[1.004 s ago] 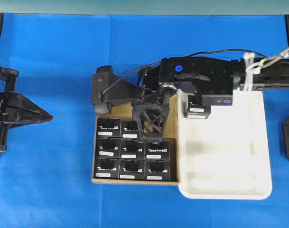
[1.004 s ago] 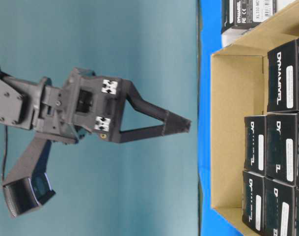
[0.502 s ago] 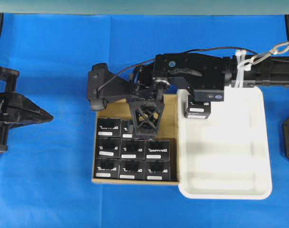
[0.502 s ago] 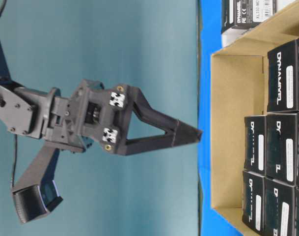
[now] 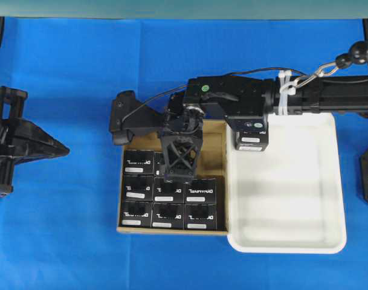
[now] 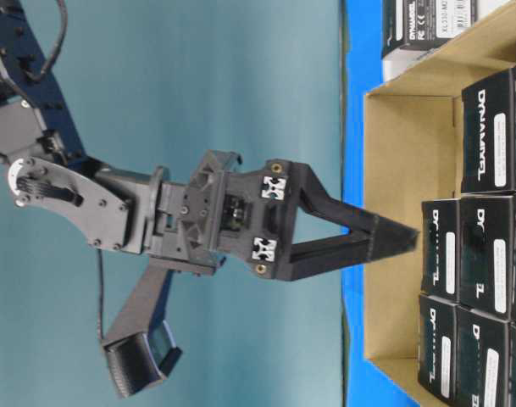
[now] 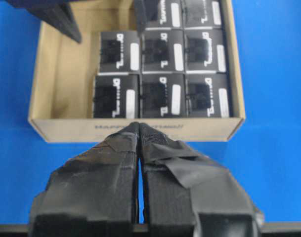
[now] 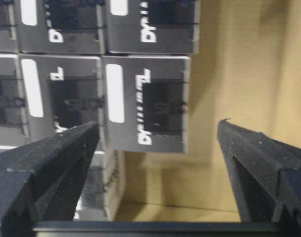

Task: Pick the box from inside the cardboard box.
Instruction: 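Lower the open right gripper around the top-right black servo box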

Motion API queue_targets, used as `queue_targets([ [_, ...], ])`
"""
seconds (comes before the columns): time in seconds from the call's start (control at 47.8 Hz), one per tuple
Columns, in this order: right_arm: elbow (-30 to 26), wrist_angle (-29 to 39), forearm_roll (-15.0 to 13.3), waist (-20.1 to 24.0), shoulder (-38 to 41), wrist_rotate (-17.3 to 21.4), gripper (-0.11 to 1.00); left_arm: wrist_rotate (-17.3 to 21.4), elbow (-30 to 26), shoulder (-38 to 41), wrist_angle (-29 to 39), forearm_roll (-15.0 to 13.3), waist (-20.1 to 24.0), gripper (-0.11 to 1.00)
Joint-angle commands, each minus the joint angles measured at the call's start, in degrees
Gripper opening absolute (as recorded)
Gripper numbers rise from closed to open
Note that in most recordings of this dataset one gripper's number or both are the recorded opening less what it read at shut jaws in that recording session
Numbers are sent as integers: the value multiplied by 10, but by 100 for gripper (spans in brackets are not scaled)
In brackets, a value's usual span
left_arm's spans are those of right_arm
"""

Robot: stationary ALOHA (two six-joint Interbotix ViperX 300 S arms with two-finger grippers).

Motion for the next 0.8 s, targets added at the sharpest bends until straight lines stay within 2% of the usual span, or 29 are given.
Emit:
queue_targets([
  [0.0, 5, -11, 7, 2, 4, -1, 98, 0, -13, 2, -2, 2, -1, -1],
  [0.167, 6, -33, 7, -4, 10, -1, 98, 0, -11, 0, -2, 2, 0, -1],
  [0.774, 8, -40, 6, -5, 28, -2, 98, 0, -11, 0, -4, 2, 2, -1],
])
